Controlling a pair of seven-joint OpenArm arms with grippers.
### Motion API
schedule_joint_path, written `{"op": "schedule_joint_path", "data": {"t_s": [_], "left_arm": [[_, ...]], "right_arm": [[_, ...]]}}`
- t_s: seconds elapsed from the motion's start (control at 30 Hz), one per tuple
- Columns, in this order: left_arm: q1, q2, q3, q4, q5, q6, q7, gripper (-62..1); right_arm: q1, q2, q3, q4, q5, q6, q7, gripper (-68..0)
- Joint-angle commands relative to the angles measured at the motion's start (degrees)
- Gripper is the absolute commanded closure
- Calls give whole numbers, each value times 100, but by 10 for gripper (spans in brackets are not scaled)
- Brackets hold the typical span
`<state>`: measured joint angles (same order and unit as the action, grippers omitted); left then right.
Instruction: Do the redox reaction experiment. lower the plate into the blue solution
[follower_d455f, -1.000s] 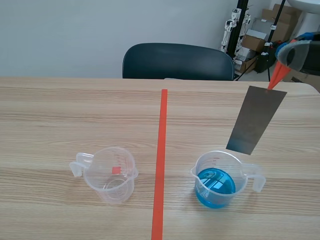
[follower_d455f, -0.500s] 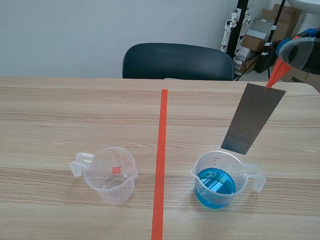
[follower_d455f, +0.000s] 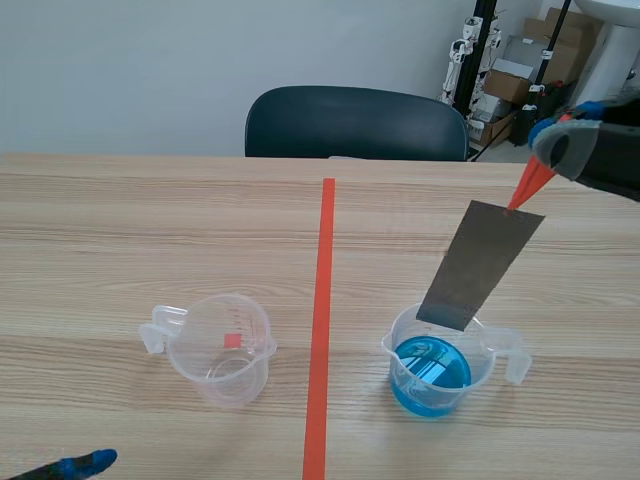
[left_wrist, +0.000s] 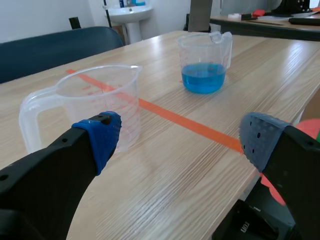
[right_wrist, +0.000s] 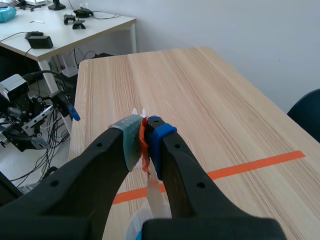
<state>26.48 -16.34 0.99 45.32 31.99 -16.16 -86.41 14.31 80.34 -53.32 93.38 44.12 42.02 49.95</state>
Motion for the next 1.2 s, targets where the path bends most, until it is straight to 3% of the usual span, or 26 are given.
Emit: {"op": "schedule_joint_path", "data": {"t_s": [0.0,0.37,0.53,0.83,1.17], "left_arm": [[4,11,28,114,-42,-105,-262,-510],[20,11,98,201,-122,-597,-262,-514],[17,11,98,201,-136,-610,-262,-623],[17,11,98,201,-133,-608,-262,-623],[17,-2,96,201,306,-608,-262,-623]], "right_arm": [[26,-2,92,-31,83,70,57,-4],[-37,-380,92,-295,4,70,-243,-4],[-37,-638,92,-527,-7,70,-363,-4],[-59,-1023,92,-874,-46,70,-610,-4],[-319,-1340,92,-944,-411,70,-656,-4]]}}
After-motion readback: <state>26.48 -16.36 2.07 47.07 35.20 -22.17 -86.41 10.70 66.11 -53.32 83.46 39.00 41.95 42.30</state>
